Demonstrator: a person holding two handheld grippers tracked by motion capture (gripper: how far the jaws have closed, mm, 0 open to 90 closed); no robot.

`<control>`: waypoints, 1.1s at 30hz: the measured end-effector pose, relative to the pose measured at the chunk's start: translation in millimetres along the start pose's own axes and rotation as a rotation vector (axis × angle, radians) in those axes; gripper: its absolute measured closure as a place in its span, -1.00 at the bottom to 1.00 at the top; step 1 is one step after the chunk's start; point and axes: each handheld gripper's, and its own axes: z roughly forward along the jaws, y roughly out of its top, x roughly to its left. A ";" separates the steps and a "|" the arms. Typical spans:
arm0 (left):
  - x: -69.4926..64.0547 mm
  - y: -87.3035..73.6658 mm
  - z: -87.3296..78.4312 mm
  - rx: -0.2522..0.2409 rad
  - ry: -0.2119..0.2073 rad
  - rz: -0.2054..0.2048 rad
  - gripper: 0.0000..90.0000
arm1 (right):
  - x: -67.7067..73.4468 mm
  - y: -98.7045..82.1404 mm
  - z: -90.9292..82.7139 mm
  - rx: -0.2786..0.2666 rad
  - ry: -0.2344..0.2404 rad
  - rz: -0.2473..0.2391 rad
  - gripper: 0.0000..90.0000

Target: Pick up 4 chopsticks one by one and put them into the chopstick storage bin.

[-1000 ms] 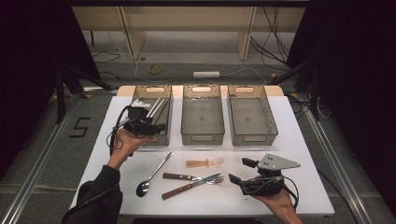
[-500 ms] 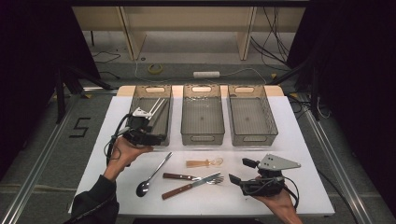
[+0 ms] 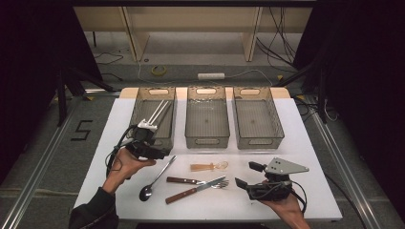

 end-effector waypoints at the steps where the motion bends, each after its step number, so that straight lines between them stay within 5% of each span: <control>1: -0.9 -1.1 0.3 0.013 -0.002 0.004 -0.47 | -0.6 -0.1 -0.4 -0.001 0.001 -0.001 -0.48; 33: -18.4 -43.0 18.0 0.225 -0.016 0.058 -0.48 | -3.1 0.7 4.0 0.006 0.012 0.000 -0.47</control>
